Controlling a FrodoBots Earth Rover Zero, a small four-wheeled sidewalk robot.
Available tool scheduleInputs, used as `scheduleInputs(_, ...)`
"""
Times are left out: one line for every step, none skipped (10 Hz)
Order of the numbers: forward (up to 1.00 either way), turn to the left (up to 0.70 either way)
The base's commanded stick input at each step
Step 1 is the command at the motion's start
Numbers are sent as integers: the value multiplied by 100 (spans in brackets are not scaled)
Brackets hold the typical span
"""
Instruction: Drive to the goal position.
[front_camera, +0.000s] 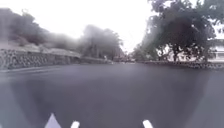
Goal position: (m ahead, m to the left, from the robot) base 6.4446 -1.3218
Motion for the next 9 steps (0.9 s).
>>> scheduleInputs(70,0)
scheduleInputs(70,0)
scheduleInputs(70,0)
scheduleInputs(70,0)
scheduleInputs(70,0)
scheduleInputs(70,0)
scheduleInputs(70,0)
scheduleInputs(70,0)
scheduleInputs(70,0)
